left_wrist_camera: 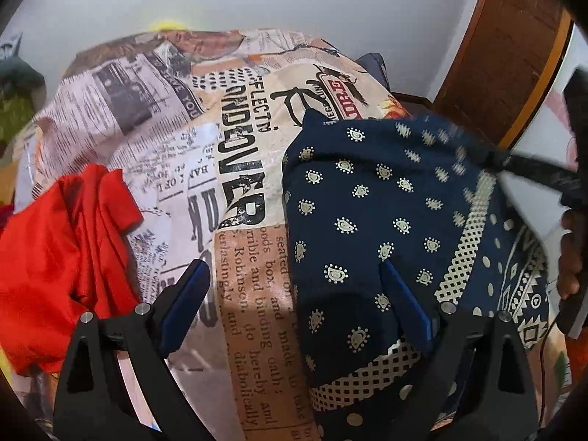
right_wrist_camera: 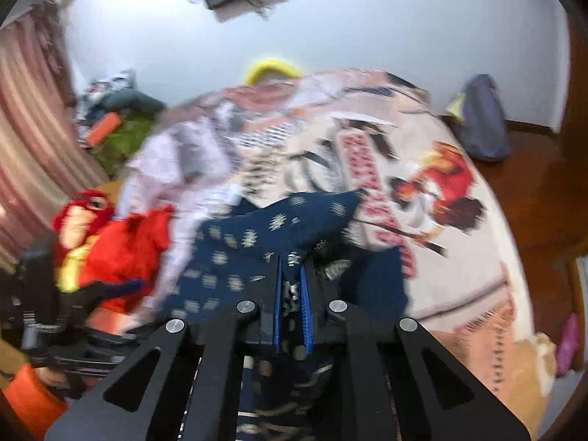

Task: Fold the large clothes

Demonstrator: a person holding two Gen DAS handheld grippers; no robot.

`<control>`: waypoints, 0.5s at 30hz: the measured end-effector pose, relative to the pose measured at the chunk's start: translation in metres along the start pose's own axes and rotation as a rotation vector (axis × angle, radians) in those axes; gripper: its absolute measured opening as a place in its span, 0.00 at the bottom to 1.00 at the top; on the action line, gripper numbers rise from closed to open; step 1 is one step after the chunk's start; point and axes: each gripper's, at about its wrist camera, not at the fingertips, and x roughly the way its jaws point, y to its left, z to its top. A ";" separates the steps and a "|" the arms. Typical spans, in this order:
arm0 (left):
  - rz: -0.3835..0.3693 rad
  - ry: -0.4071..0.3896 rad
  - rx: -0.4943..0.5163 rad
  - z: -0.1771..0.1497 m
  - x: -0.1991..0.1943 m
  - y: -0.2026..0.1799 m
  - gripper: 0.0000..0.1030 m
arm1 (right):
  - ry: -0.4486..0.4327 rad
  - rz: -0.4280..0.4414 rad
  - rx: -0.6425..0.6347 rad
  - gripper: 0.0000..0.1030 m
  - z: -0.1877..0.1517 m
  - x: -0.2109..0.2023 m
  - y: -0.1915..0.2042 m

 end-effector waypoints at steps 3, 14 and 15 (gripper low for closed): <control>0.012 0.008 -0.019 0.000 0.001 0.002 0.92 | 0.088 -0.075 0.034 0.06 -0.015 0.022 -0.023; 0.085 -0.017 0.039 0.001 -0.010 -0.008 0.92 | 0.058 -0.041 0.025 0.32 -0.038 -0.034 -0.039; 0.090 -0.019 0.054 0.001 -0.013 -0.009 0.92 | 0.036 -0.036 0.025 0.39 -0.037 -0.042 -0.037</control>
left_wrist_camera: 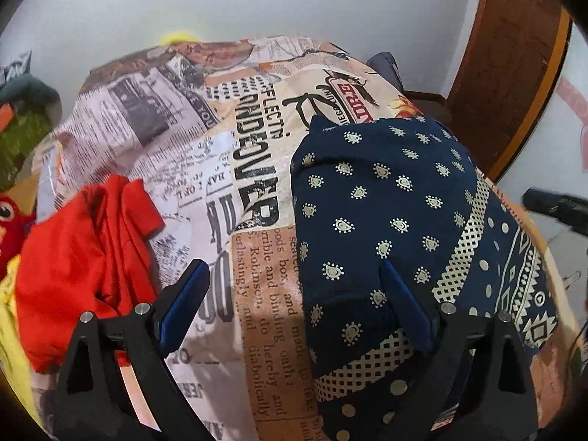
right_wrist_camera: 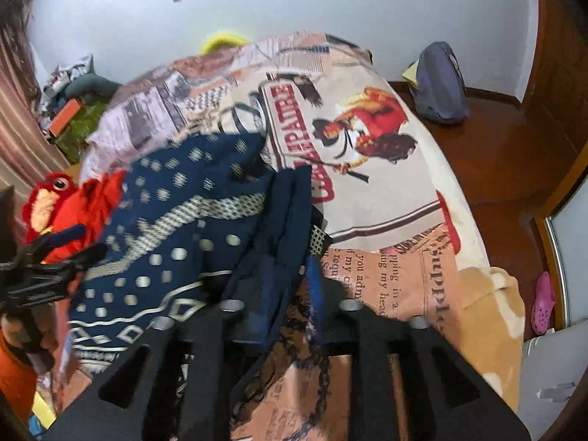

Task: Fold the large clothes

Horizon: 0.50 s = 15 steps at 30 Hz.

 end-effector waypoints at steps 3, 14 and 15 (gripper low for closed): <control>-0.020 -0.008 0.027 0.002 -0.010 0.003 0.92 | -0.045 0.019 0.014 0.65 -0.002 -0.008 0.009; -0.436 0.189 -0.251 -0.011 0.024 0.042 0.96 | 0.142 0.286 0.233 0.73 -0.019 0.059 -0.005; -0.461 0.199 -0.269 -0.011 0.029 0.042 0.96 | 0.156 0.309 0.259 0.73 -0.020 0.067 -0.009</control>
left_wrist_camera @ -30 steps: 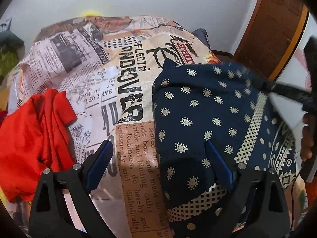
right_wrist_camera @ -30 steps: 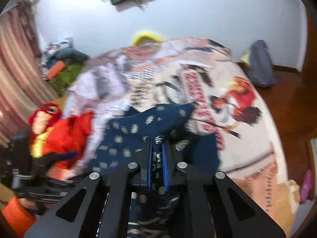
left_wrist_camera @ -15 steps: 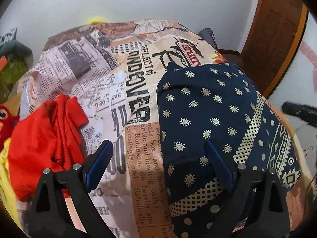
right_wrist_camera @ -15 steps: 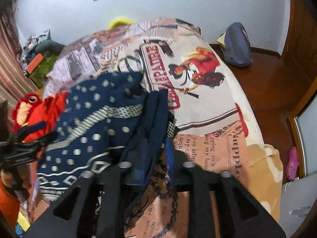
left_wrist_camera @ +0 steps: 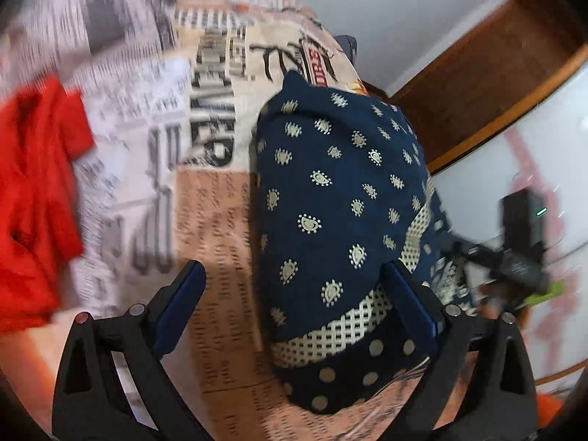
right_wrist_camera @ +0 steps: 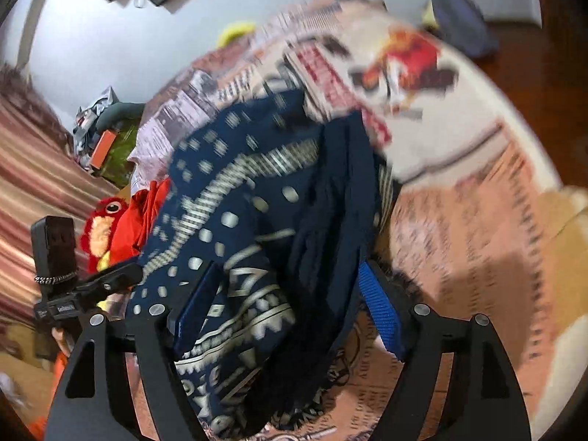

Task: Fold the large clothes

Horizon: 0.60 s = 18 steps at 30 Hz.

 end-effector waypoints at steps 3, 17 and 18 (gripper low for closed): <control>-0.038 0.021 -0.020 0.008 0.015 0.000 0.97 | -0.003 0.050 0.046 0.78 0.007 0.010 -0.008; -0.023 0.064 0.023 0.019 0.046 -0.021 0.97 | 0.011 0.027 0.039 0.84 0.013 0.009 -0.017; -0.023 0.062 0.024 0.017 0.044 -0.021 0.97 | 0.016 0.011 0.034 0.85 0.010 0.007 -0.019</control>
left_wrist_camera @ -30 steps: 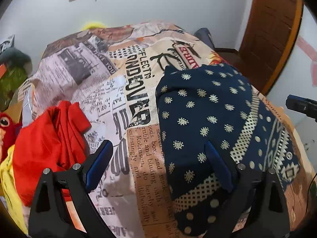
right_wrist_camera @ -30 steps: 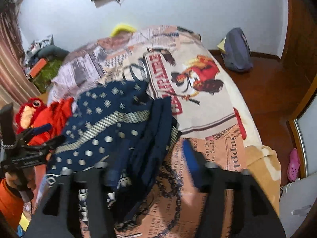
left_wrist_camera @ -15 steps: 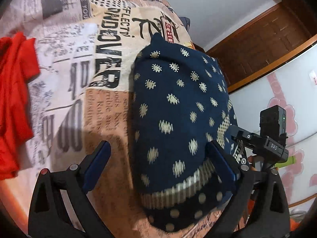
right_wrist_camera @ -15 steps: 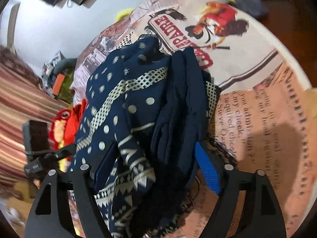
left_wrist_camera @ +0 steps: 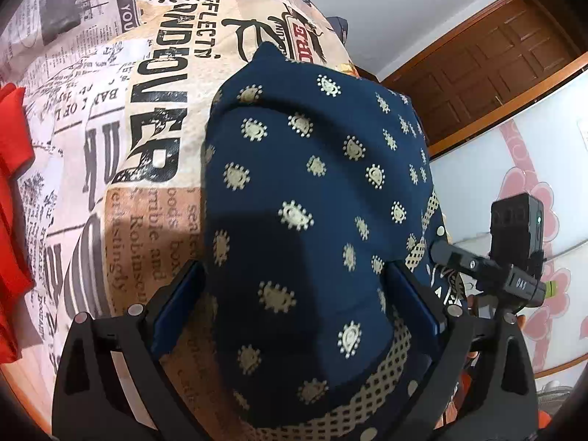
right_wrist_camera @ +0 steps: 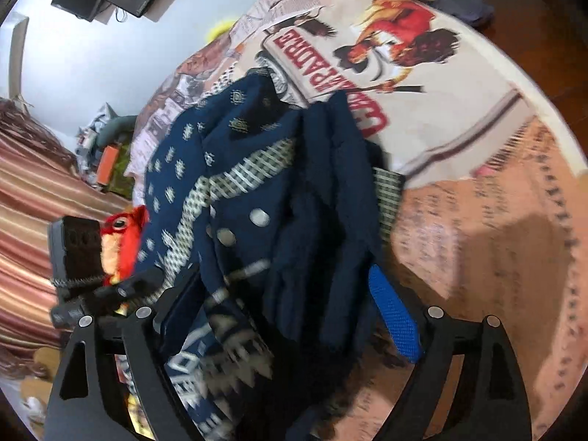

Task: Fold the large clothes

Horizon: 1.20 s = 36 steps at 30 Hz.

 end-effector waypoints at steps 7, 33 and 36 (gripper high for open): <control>0.008 -0.011 -0.002 -0.002 0.001 0.001 0.97 | 0.044 0.046 0.067 0.92 -0.003 0.011 -0.018; 0.001 -0.292 0.110 -0.016 -0.175 -0.021 0.61 | -0.078 0.139 -0.161 0.35 0.010 -0.040 0.145; 0.027 -0.349 0.101 -0.019 -0.218 -0.001 0.61 | -0.084 0.156 -0.218 0.35 0.012 -0.033 0.186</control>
